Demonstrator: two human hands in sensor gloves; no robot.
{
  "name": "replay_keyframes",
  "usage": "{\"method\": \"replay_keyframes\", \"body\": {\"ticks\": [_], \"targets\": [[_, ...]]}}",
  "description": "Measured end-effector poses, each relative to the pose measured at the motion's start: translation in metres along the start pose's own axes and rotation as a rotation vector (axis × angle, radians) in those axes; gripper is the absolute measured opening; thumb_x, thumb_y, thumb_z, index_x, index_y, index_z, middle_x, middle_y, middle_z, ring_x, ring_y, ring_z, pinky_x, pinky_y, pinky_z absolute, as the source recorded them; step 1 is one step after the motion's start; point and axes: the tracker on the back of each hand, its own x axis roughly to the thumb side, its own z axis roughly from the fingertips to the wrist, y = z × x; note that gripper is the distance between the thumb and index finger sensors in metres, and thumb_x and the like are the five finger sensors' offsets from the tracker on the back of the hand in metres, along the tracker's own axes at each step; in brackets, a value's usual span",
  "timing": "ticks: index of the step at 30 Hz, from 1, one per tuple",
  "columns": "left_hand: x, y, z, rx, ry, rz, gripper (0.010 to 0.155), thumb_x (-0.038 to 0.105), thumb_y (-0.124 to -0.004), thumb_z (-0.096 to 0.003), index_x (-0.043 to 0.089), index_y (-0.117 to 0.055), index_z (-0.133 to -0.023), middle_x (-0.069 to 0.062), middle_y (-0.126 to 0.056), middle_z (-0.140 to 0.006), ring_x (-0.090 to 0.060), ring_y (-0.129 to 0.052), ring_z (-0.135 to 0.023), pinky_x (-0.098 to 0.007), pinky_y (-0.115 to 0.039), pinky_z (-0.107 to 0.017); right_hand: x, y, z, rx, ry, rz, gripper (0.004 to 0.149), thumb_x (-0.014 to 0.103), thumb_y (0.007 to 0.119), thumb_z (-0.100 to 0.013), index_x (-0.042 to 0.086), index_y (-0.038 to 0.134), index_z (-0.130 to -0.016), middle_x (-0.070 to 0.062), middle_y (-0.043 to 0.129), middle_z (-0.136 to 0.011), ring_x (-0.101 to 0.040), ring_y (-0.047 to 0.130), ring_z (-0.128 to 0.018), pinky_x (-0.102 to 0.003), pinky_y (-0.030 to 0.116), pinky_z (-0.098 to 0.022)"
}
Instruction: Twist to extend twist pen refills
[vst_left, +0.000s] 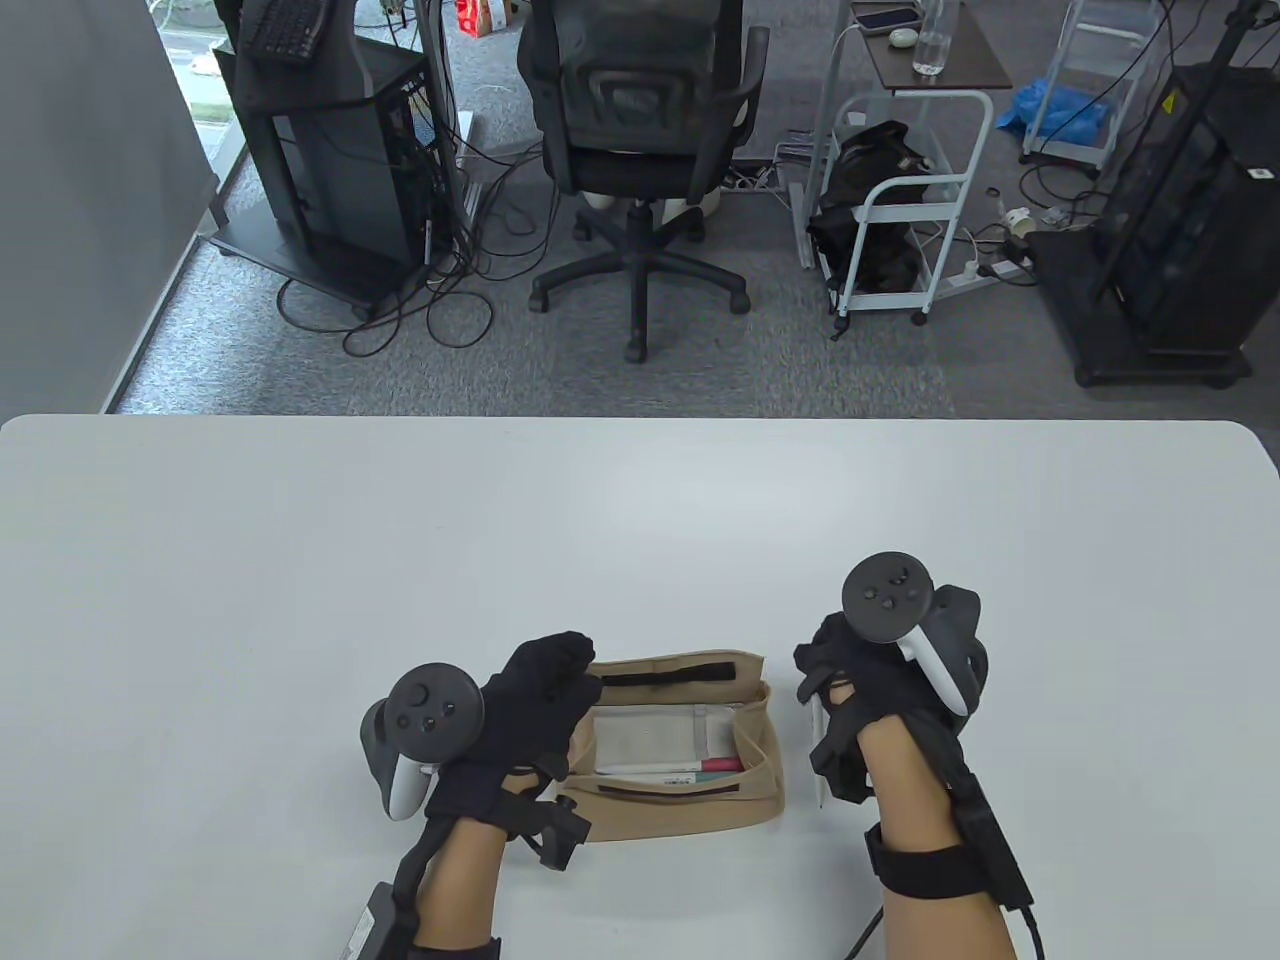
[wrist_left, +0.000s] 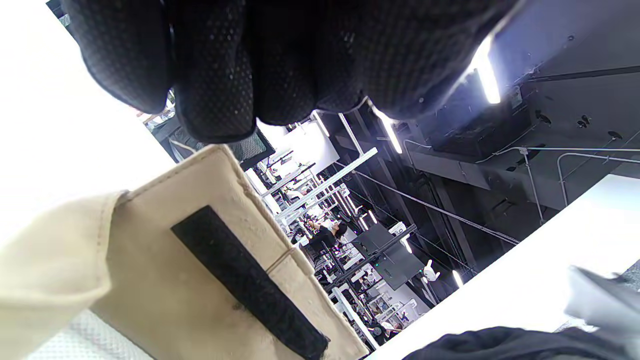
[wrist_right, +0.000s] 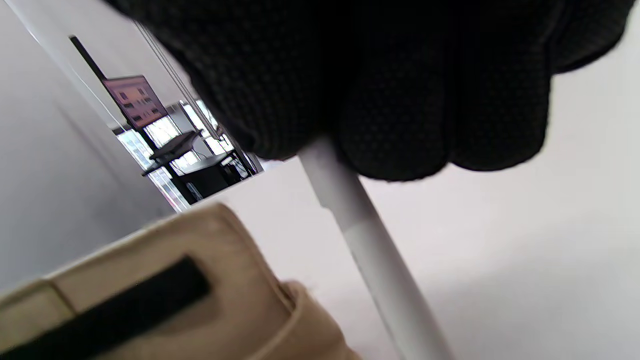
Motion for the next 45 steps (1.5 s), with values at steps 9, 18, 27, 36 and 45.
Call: {"method": "replay_keyframes", "body": {"ticks": [9,18,27,36,45], "targets": [[0.0,-0.002,-0.001,-0.037,-0.001,-0.003,0.06,0.04,-0.085,-0.0443,0.008,-0.075,-0.094,-0.021,-0.08,-0.093,-0.044,-0.093,-0.077,-0.06,-0.078,-0.054,-0.028,0.039,-0.026,0.095,0.108,-0.003,0.048,0.027,0.096,-0.04,-0.009,0.095,-0.072,-0.025,0.106,-0.053,-0.045,0.101,-0.051,-0.068,0.075,-0.048],[0.001,-0.003,-0.001,-0.041,-0.01,-0.016,0.061,0.04,-0.085,-0.0442,0.009,-0.075,-0.095,-0.022,-0.08,-0.093,-0.044,-0.093,-0.077,-0.06,-0.078,-0.054,-0.046,0.063,-0.037,0.029,0.16,0.034,0.048,0.028,0.096,-0.04,-0.008,0.095,-0.072,-0.023,0.107,-0.054,-0.044,0.101,-0.052,-0.067,0.075,-0.049],[0.001,-0.004,-0.001,-0.046,-0.009,-0.022,0.061,0.041,-0.085,-0.0442,0.008,-0.075,-0.095,-0.022,-0.08,-0.093,-0.044,-0.093,-0.077,-0.06,-0.077,-0.054,-0.045,0.077,-0.041,0.031,0.174,0.104,0.049,0.028,0.097,-0.039,-0.009,0.096,-0.07,-0.023,0.107,-0.052,-0.043,0.101,-0.052,-0.067,0.076,-0.048],[0.001,-0.005,-0.001,-0.062,-0.016,-0.02,0.062,0.041,-0.086,-0.0441,0.008,-0.075,-0.096,-0.022,-0.079,-0.094,-0.044,-0.093,-0.077,-0.06,-0.077,-0.055,-0.031,0.088,-0.039,-0.012,0.138,0.281,0.049,0.028,0.098,-0.038,-0.008,0.096,-0.07,-0.02,0.108,-0.05,-0.041,0.102,-0.049,-0.066,0.077,-0.048],[0.001,-0.007,-0.002,-0.074,-0.023,-0.041,0.063,0.042,-0.086,-0.044,0.008,-0.074,-0.096,-0.022,-0.079,-0.094,-0.044,-0.092,-0.078,-0.06,-0.077,-0.055,-0.029,0.074,-0.036,0.014,0.145,0.211,0.055,0.032,0.096,-0.04,-0.007,0.091,-0.078,-0.024,0.104,-0.061,-0.047,0.097,-0.058,-0.069,0.07,-0.052]]}}
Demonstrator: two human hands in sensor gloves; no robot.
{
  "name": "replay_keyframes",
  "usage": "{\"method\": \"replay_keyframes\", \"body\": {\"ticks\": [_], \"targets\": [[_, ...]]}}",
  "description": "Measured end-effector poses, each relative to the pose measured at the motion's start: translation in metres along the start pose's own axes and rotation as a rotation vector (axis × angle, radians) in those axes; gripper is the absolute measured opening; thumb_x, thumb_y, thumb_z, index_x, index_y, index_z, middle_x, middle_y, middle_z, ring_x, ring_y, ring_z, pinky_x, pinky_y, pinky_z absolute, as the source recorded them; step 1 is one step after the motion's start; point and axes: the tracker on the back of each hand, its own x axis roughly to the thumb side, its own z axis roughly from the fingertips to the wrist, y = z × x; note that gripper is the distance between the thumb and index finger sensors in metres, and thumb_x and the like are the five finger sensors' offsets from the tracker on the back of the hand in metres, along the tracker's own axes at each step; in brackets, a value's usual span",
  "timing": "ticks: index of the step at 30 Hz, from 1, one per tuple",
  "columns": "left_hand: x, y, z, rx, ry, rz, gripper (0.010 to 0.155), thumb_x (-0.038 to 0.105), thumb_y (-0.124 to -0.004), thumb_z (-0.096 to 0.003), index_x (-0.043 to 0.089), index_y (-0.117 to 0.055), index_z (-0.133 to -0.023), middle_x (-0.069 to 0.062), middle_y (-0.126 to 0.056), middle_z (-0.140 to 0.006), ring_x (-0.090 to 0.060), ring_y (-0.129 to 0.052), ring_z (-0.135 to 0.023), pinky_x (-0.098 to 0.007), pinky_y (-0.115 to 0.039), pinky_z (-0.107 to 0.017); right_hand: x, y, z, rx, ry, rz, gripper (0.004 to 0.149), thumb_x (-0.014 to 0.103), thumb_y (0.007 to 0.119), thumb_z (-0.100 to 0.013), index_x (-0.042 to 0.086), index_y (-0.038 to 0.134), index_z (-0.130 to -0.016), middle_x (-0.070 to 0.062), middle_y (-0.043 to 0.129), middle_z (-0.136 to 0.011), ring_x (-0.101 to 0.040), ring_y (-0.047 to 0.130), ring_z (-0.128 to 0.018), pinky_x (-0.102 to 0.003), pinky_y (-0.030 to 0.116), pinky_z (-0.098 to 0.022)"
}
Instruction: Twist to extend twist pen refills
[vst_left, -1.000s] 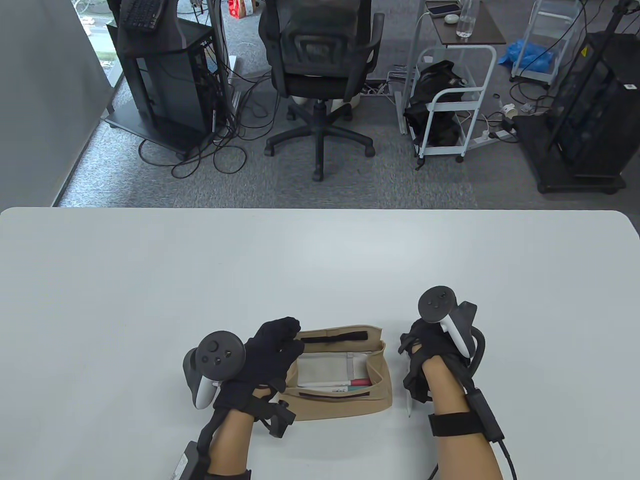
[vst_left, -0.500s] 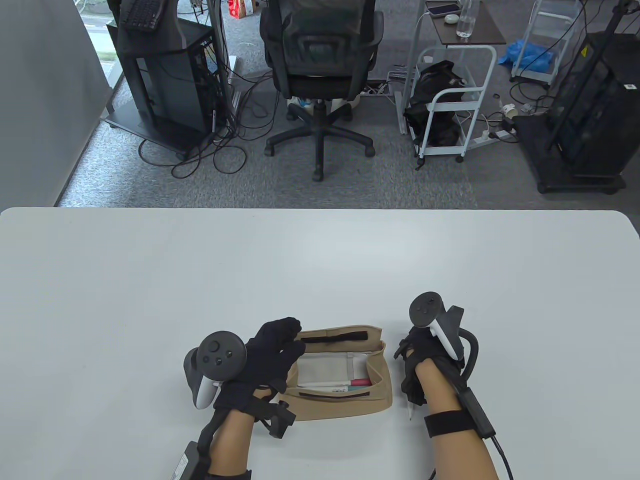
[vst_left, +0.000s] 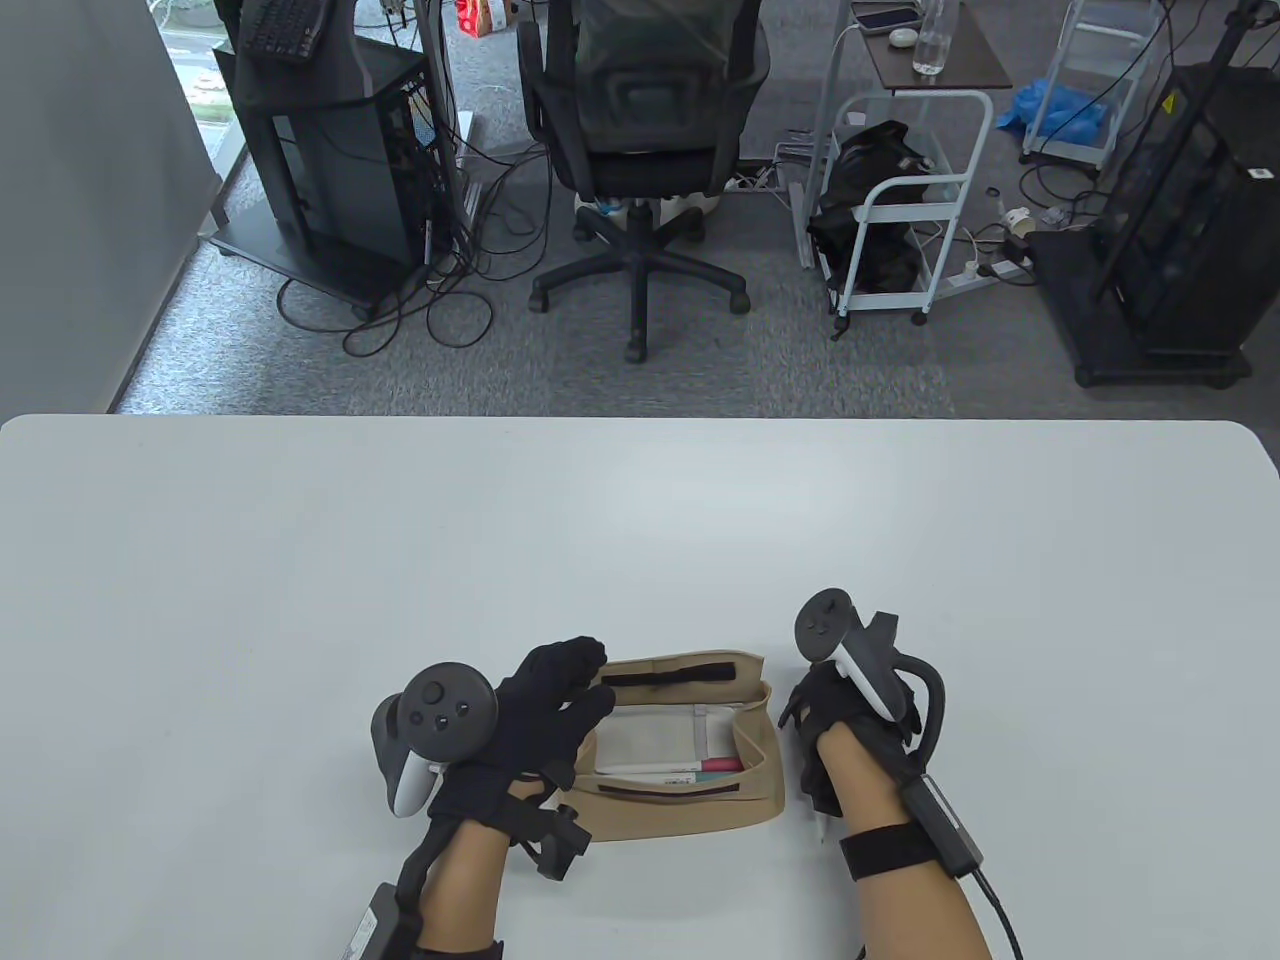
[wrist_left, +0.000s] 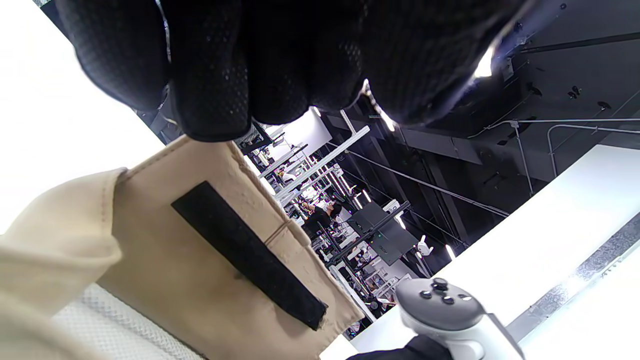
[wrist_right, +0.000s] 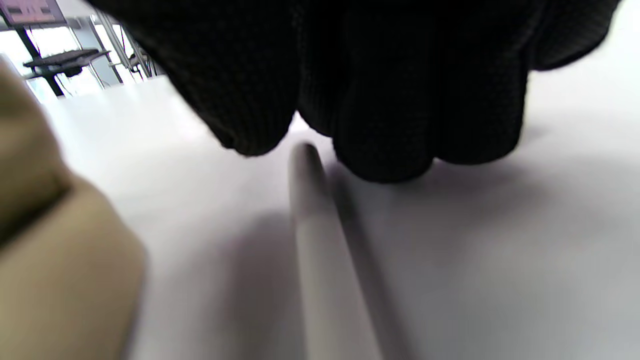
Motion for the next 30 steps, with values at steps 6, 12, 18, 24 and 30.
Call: {"method": "replay_keyframes", "body": {"ticks": [6,12,18,24,30], "targets": [[0.003,-0.004,-0.001,-0.014,-0.015,-0.021,0.062,0.041,-0.086,-0.0442,0.008,-0.075,-0.096,-0.022,-0.079,-0.094,-0.044,-0.092,-0.078,-0.06,-0.077,-0.055,0.007,-0.045,0.018,-0.029,-0.09,-0.179,0.055,0.028,0.095,-0.041,-0.006,0.087,-0.084,-0.028,0.098,-0.072,-0.052,0.09,-0.066,-0.073,0.063,-0.056],[0.008,-0.014,-0.002,-0.043,-0.03,-0.067,0.061,0.04,-0.086,-0.0442,0.008,-0.076,-0.095,-0.022,-0.08,-0.094,-0.044,-0.093,-0.077,-0.06,-0.078,-0.055,0.028,-0.057,0.034,0.085,-0.281,-0.297,0.06,0.027,0.095,-0.043,-0.004,0.08,-0.092,-0.03,0.089,-0.085,-0.055,0.081,-0.076,-0.075,0.056,-0.059],[0.017,-0.033,-0.004,-0.08,-0.063,-0.171,0.056,0.038,-0.086,-0.0439,0.009,-0.081,-0.092,-0.021,-0.085,-0.09,-0.043,-0.098,-0.074,-0.055,-0.082,-0.053,0.043,-0.032,0.032,0.096,-0.279,-0.212,0.065,0.033,0.096,-0.042,-0.005,0.079,-0.092,-0.028,0.092,-0.081,-0.053,0.084,-0.073,-0.073,0.06,-0.058],[0.026,-0.053,-0.012,-0.091,-0.088,-0.293,0.049,0.033,-0.088,-0.0432,0.009,-0.089,-0.086,-0.021,-0.094,-0.083,-0.041,-0.107,-0.065,-0.051,-0.09,-0.046,0.046,-0.02,0.028,0.075,-0.248,-0.146,0.063,0.035,0.098,-0.04,-0.003,0.082,-0.087,-0.025,0.096,-0.074,-0.051,0.089,-0.067,-0.071,0.064,-0.056],[0.027,-0.085,-0.028,-0.178,-0.045,-0.445,0.046,0.03,-0.09,-0.0417,0.009,-0.093,-0.082,-0.02,-0.098,-0.079,-0.039,-0.111,-0.06,-0.048,-0.094,-0.042,0.049,-0.019,0.03,0.064,-0.236,-0.079,0.061,0.029,0.099,-0.039,-0.002,0.08,-0.088,-0.022,0.096,-0.07,-0.048,0.09,-0.065,-0.071,0.065,-0.056]]}}
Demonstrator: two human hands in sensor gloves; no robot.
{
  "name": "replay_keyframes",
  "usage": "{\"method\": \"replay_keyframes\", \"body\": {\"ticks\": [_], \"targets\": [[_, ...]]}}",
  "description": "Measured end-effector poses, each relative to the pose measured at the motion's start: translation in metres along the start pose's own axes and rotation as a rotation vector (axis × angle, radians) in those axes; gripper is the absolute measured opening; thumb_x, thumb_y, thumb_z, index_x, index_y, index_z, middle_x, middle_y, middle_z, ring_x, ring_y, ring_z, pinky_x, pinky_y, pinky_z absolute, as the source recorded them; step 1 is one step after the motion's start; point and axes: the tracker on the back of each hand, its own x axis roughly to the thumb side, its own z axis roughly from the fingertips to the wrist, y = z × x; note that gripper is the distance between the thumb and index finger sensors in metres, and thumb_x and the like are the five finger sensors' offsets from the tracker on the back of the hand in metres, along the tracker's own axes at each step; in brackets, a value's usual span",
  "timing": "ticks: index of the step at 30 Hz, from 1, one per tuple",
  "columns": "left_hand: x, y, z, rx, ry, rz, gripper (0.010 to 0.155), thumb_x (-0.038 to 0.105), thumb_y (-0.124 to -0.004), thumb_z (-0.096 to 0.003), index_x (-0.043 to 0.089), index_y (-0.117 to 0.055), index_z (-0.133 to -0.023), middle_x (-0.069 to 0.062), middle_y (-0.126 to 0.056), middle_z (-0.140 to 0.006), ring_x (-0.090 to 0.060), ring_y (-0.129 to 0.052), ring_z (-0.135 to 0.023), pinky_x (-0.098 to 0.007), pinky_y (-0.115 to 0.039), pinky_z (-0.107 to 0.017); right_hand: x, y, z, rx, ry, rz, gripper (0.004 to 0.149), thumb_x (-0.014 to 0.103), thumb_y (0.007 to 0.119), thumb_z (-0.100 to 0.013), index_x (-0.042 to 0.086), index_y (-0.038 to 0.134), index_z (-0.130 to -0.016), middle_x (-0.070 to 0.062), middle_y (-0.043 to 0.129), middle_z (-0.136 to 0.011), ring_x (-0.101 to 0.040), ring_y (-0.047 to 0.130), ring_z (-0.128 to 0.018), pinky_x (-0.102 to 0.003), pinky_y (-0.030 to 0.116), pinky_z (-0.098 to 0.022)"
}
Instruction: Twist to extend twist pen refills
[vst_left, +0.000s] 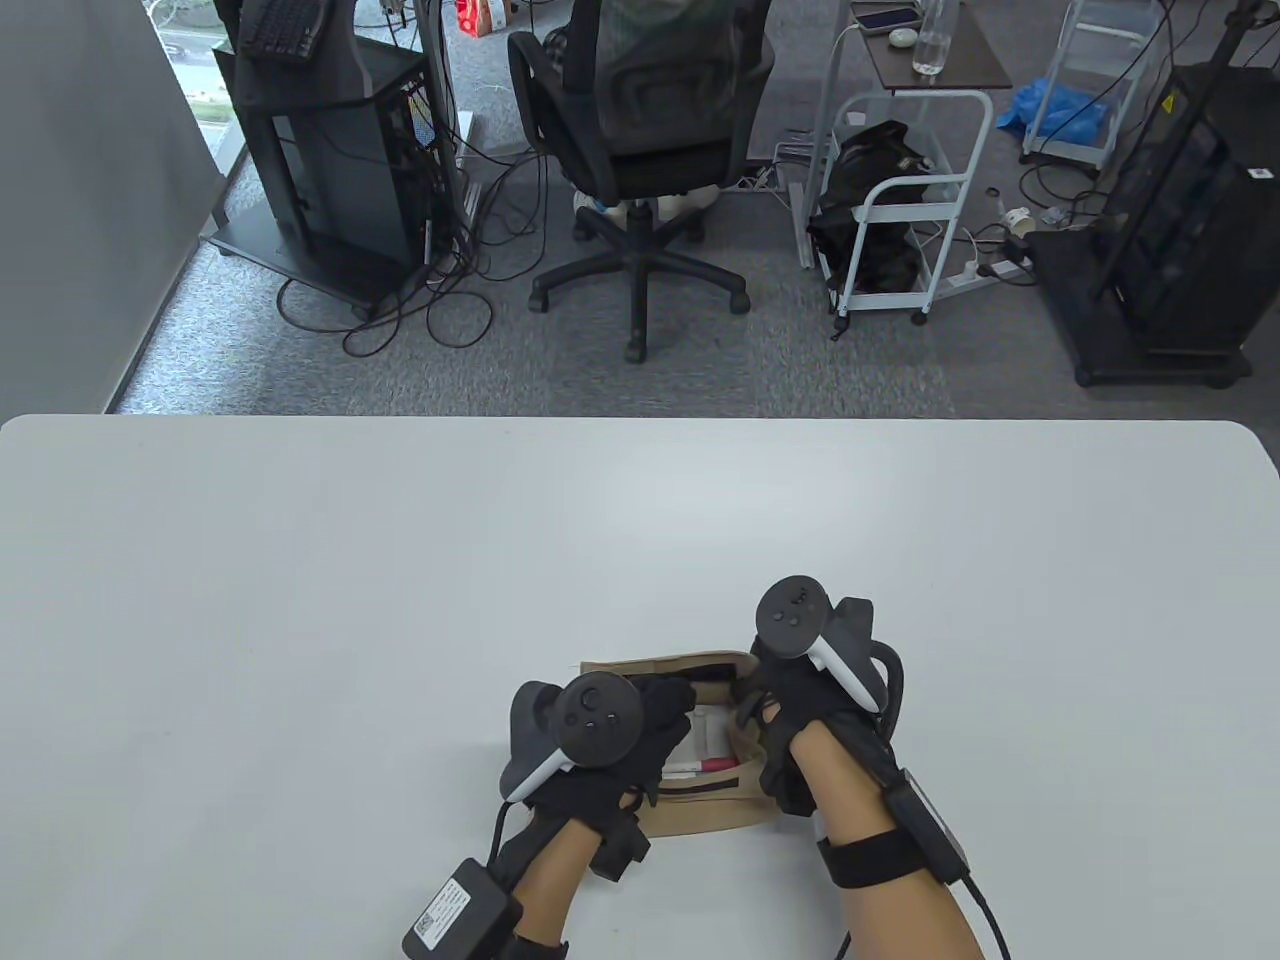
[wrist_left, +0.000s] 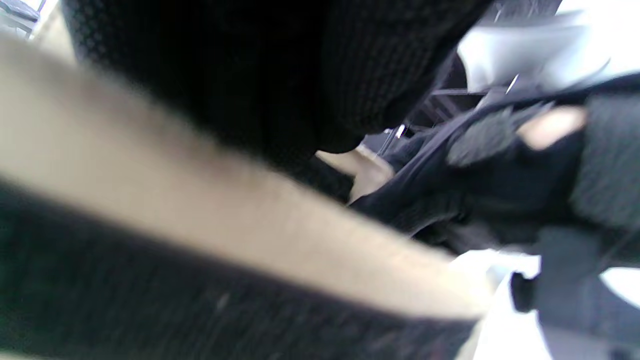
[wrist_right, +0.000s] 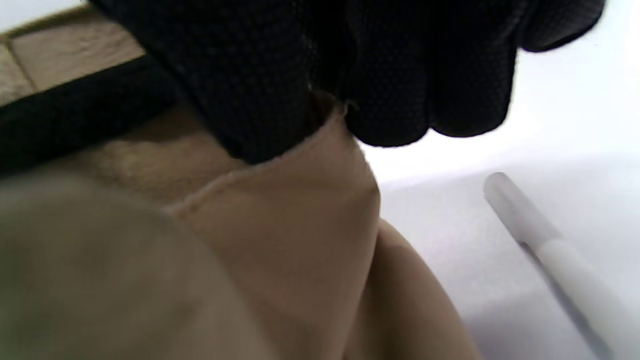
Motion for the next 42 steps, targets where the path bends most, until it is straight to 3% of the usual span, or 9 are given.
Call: {"method": "replay_keyframes", "body": {"ticks": [4,11,26,35,38,42], "targets": [[-0.001,-0.018,-0.007,-0.135,0.018,-0.178,0.048,0.029,-0.093,-0.0401,0.011,-0.091,-0.085,-0.018,-0.096,-0.082,-0.038,-0.109,-0.065,-0.048,-0.092,-0.046,0.001,0.0,0.0,0.01,-0.001,0.021,0.06,0.022,0.098,-0.039,-0.001,0.077,-0.091,-0.021,0.094,-0.071,-0.048,0.089,-0.066,-0.071,0.064,-0.057],[0.0,-0.036,-0.009,-0.361,0.03,-0.342,0.062,0.034,-0.095,-0.038,0.012,-0.081,-0.094,-0.018,-0.085,-0.094,-0.04,-0.098,-0.079,-0.051,-0.083,-0.057,0.001,-0.002,0.0,0.023,0.001,0.063,0.057,0.017,0.096,-0.04,0.0,0.077,-0.091,-0.021,0.094,-0.072,-0.048,0.088,-0.067,-0.071,0.062,-0.058],[0.001,-0.055,-0.009,-0.334,0.058,-0.533,0.046,0.028,-0.091,-0.0398,0.016,-0.09,-0.085,-0.013,-0.096,-0.082,-0.032,-0.103,-0.069,-0.048,-0.085,-0.053,0.004,-0.002,0.003,0.021,-0.001,0.104,0.051,0.018,0.096,-0.04,0.0,0.083,-0.086,-0.021,0.096,-0.07,-0.048,0.091,-0.065,-0.071,0.063,-0.057],[-0.005,-0.055,-0.008,-0.357,0.071,-0.448,0.048,0.027,-0.09,-0.0399,0.011,-0.087,-0.085,-0.02,-0.09,-0.082,-0.034,-0.097,-0.071,-0.054,-0.079,-0.057,0.004,-0.001,0.003,0.015,-0.006,0.108,0.049,0.018,0.096,-0.041,0.001,0.084,-0.085,-0.021,0.096,-0.07,-0.048,0.091,-0.065,-0.071,0.063,-0.057],[-0.007,-0.056,-0.008,-0.397,0.082,-0.448,0.049,0.028,-0.085,-0.042,0.011,-0.082,-0.088,-0.018,-0.085,-0.085,-0.033,-0.093,-0.074,-0.054,-0.076,-0.058,0.004,-0.001,0.003,0.012,-0.009,0.104,0.048,0.018,0.095,-0.041,0.001,0.085,-0.085,-0.021,0.096,-0.07,-0.048,0.091,-0.065,-0.071,0.063,-0.057],[-0.012,-0.049,-0.006,-0.367,0.086,-0.377,0.05,0.027,-0.08,-0.0428,0.011,-0.077,-0.09,-0.017,-0.08,-0.088,-0.034,-0.091,-0.076,-0.053,-0.076,-0.059,0.004,-0.001,0.003,0.008,-0.013,0.1,0.046,0.018,0.095,-0.041,0.002,0.086,-0.083,-0.021,0.096,-0.069,-0.047,0.091,-0.064,-0.071,0.064,-0.057]]}}
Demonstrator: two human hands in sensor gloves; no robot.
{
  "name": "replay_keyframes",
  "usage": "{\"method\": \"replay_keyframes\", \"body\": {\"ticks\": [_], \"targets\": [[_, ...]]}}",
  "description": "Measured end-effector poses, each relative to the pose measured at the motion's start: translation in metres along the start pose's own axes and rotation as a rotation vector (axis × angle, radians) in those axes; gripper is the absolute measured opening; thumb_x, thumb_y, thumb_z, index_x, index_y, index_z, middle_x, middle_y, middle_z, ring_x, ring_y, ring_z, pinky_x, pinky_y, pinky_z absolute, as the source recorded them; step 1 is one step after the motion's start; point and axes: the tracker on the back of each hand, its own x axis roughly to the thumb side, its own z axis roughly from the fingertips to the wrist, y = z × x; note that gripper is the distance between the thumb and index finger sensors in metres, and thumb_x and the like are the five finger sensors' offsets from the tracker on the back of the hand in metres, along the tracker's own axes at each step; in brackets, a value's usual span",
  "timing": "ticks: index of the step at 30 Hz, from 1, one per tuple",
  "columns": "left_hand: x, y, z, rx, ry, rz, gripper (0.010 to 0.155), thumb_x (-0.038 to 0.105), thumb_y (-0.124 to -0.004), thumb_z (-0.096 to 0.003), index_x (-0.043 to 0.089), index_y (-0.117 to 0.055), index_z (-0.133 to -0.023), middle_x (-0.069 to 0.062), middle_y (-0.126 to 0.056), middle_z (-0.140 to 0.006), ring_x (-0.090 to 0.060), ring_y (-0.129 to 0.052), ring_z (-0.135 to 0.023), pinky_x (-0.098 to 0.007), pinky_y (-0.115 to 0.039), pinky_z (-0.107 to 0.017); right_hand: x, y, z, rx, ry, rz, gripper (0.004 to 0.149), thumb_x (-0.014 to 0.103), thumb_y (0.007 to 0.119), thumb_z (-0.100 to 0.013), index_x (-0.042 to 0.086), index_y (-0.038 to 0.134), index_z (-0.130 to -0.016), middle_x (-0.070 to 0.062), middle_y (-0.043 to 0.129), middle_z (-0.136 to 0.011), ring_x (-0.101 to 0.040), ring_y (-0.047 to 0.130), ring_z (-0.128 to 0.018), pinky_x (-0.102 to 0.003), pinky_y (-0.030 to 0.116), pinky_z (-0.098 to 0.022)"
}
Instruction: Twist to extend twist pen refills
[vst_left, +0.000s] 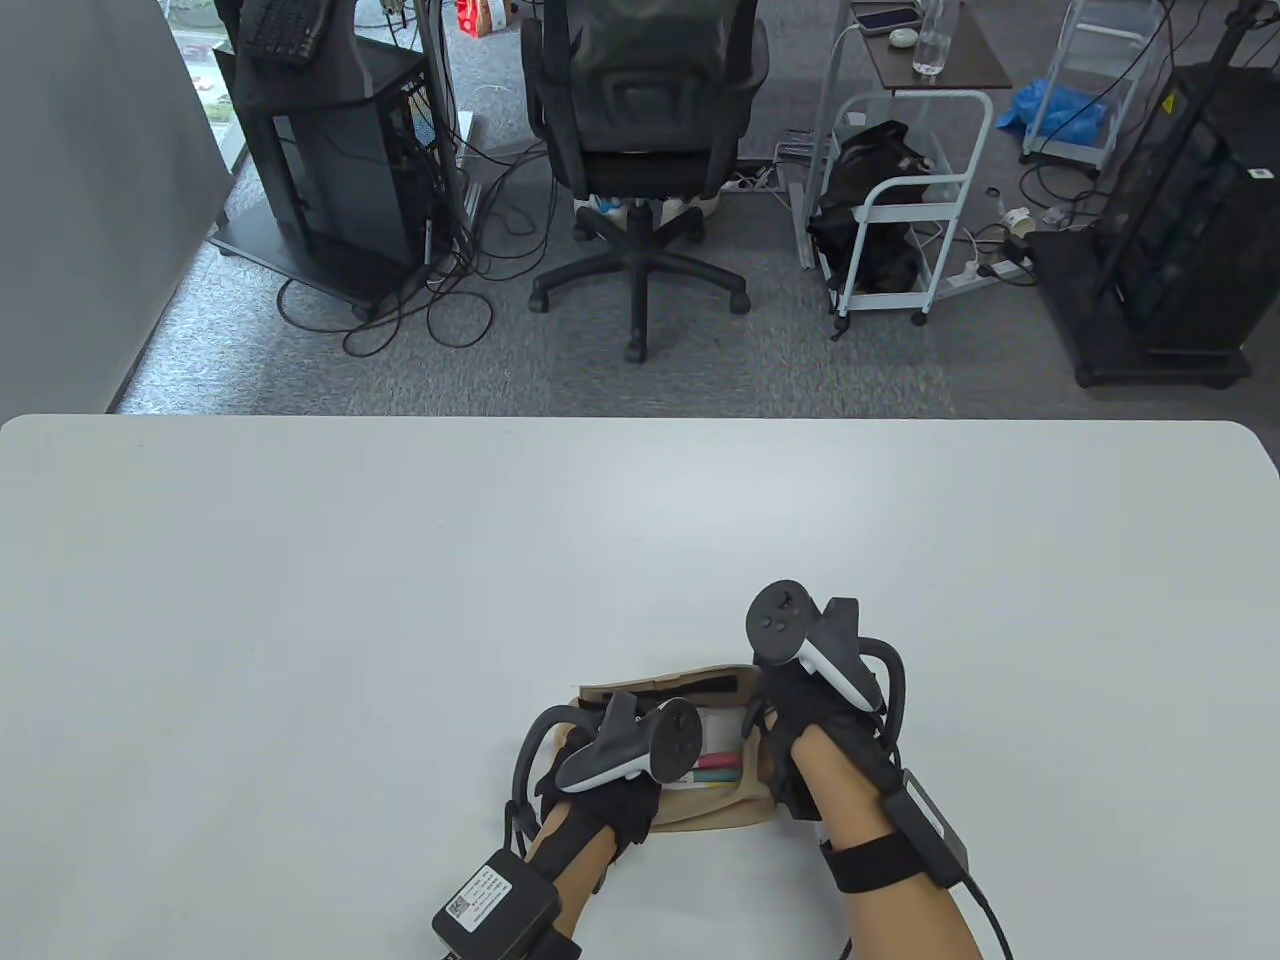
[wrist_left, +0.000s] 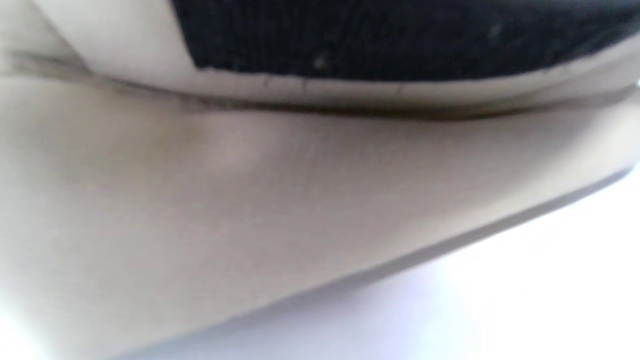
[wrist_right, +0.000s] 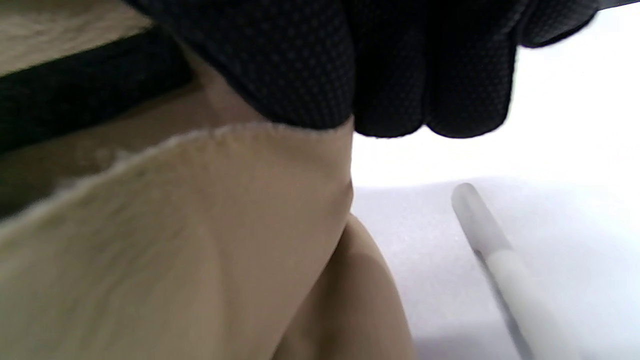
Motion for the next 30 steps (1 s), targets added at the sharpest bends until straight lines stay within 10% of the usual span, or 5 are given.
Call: {"method": "replay_keyframes", "body": {"ticks": [11,22,30], "targets": [[-0.039,0.032,0.038,0.273,-0.177,0.672,0.051,0.027,-0.077,-0.044,0.01,-0.073,-0.092,-0.02,-0.079,-0.091,-0.039,-0.092,-0.075,-0.056,-0.078,-0.056,0.0,-0.01,0.003,0.012,-0.008,-0.052,0.053,0.022,0.095,-0.042,-0.001,0.082,-0.087,-0.024,0.094,-0.074,-0.05,0.088,-0.068,-0.072,0.061,-0.058],[-0.04,0.052,0.057,0.305,-0.466,1.146,0.051,0.027,-0.075,-0.045,0.01,-0.073,-0.093,-0.019,-0.081,-0.09,-0.038,-0.094,-0.075,-0.055,-0.079,-0.056,0.02,-0.1,0.077,-0.276,-0.351,-0.393,0.057,0.024,0.089,-0.046,-0.004,0.077,-0.094,-0.029,0.087,-0.088,-0.054,0.082,-0.077,-0.075,0.056,-0.061],[-0.03,0.05,0.056,0.242,-0.586,1.19,0.05,0.027,-0.075,-0.0456,0.01,-0.073,-0.093,-0.018,-0.08,-0.092,-0.037,-0.093,-0.077,-0.054,-0.078,-0.058,0.025,-0.1,0.078,0.05,-0.825,-0.863,0.059,0.02,0.081,-0.049,-0.003,0.068,-0.101,-0.029,0.077,-0.099,-0.054,0.071,-0.088,-0.076,0.051,-0.065]]}}
